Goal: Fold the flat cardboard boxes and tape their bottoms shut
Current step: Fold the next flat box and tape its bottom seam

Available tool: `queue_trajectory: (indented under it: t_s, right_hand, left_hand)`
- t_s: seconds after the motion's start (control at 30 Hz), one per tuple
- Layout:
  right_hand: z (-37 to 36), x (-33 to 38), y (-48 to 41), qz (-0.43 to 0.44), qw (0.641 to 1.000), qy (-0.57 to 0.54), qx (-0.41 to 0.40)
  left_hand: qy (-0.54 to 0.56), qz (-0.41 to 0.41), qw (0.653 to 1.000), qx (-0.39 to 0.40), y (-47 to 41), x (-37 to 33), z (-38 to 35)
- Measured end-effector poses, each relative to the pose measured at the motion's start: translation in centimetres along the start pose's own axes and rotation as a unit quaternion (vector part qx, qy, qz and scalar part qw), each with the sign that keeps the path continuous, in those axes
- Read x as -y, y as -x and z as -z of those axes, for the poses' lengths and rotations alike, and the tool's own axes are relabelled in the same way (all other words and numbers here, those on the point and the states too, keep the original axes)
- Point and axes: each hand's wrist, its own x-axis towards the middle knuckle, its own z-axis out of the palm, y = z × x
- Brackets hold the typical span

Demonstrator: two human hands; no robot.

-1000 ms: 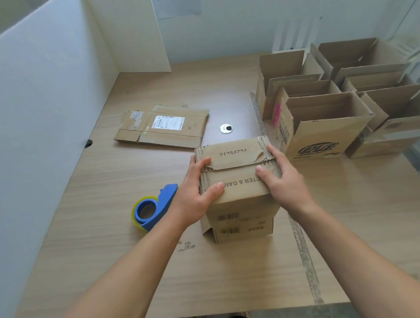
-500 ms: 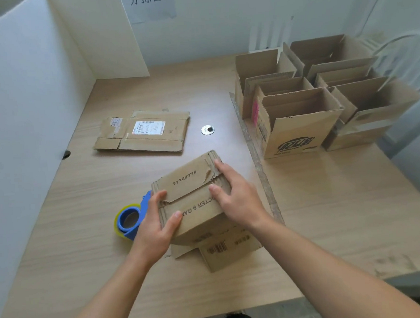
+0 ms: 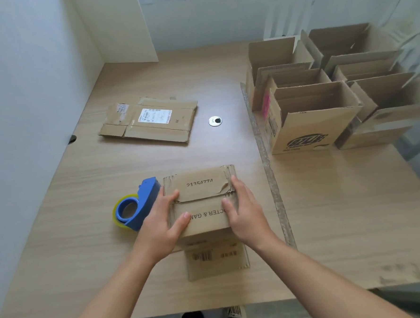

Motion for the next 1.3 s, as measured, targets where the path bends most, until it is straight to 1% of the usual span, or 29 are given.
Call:
queue_trajectory:
  t_s: [0.07, 0.1, 0.13, 0.2, 0.23, 0.3, 0.37, 0.4, 0.43, 0.47, 0.5, 0.57, 0.6, 0.67, 0.73, 0.83, 0.9, 1.03, 1.13, 1.23, 1.3]
  right_hand:
    - [0.5, 0.2, -0.6, 0.012, 0.989, 0.15, 0.005]
    - [0.6, 0.5, -0.8, 0.042, 0.972, 0.229, -0.007]
    - [0.6, 1.0, -0.9, 0.085, 0.958, 0.275, -0.015]
    - [-0.4, 2.3, -0.7, 0.155, 0.943, 0.295, 0.01]
    - [-1.3, 2.7, -0.3, 0.177, 0.934, 0.308, 0.029]
    - [-2.7, 2.9, 0.5, 0.2, 0.914, 0.351, 0.027]
    - [-2.8, 2.9, 0.4, 0.182, 0.927, 0.327, 0.017]
    - [-2.6, 2.9, 0.2, 0.17, 0.937, 0.304, 0.02]
    - [-2.3, 2.7, 0.0, 0.166, 0.942, 0.291, 0.023]
    - [-2.2, 2.7, -0.2, 0.162, 0.943, 0.288, 0.027]
    - [-2.2, 2.7, -0.4, 0.16, 0.943, 0.291, 0.029]
    - [-2.4, 3.1, -0.6, 0.165, 0.936, 0.31, 0.03]
    - [-2.4, 3.3, -0.7, 0.168, 0.93, 0.324, 0.029]
    - [-2.4, 3.7, -1.0, 0.167, 0.923, 0.345, 0.02]
    - [-2.4, 3.7, -1.2, 0.16, 0.924, 0.348, 0.013]
    - [-2.7, 3.4, -1.2, 0.153, 0.933, 0.327, -0.001]
    - [-2.8, 3.3, -1.3, 0.148, 0.938, 0.313, -0.011]
    - [-2.8, 3.3, -1.6, 0.148, 0.945, 0.292, -0.017]
    - [-2.6, 3.2, -1.9, 0.143, 0.954, 0.264, -0.008]
    - [-2.2, 3.1, -1.9, 0.135, 0.964, 0.231, -0.003]
    - [-2.0, 3.2, -1.8, 0.129, 0.972, 0.196, 0.0]
  left_hand:
    - [0.004, 0.007, 1.0, -0.002, 0.0, -0.5, -0.1]
    - [0.003, 0.008, 1.0, -0.004, 0.0, -0.7, -0.2]
    - [0.003, 0.008, 1.0, -0.006, 0.0, -0.9, -0.3]
    - [0.006, 0.005, 1.0, -0.006, 0.0, -0.8, -0.3]
    - [0.009, 0.001, 1.0, -0.003, 0.0, -0.6, -0.1]
    - [0.038, -0.007, 0.999, 0.01, -0.2, 0.1, 0.5]
    - [0.097, 0.0, 0.995, -0.001, -0.4, 1.1, 1.5]
    - [0.109, 0.012, 0.994, -0.028, -0.6, 1.8, 2.0]
    - [0.092, 0.03, 0.993, -0.06, -1.0, 2.5, 2.6]
    - [0.045, 0.051, 0.994, -0.083, -1.5, 3.4, 3.1]
    - [-0.028, 0.072, 0.993, -0.085, -2.1, 4.3, 3.6]
    - [-0.191, 0.105, 0.975, -0.031, -3.3, 6.0, 4.2]
    - [-0.249, 0.118, 0.961, 0.003, -3.8, 6.5, 4.3]
    - [-0.301, 0.134, 0.943, 0.051, -4.8, 7.2, 3.8]
    - [-0.299, 0.148, 0.94, 0.067, -5.6, 7.8, 3.1]
    - [-0.257, 0.193, 0.947, 0.026, -6.8, 8.7, 2.4]
    - [-0.257, 0.21, 0.943, 0.019, -7.3, 9.2, 2.0]
    - [-0.246, 0.184, 0.951, 0.023, -7.4, 9.7, 2.1]
    - [-0.193, 0.161, 0.968, 0.002, -7.0, 9.2, 3.6]
    - [-0.119, 0.115, 0.985, -0.044, -6.1, 7.2, 6.5]
    - [-0.114, 0.056, 0.99, -0.062, -5.2, 5.3, 8.5]
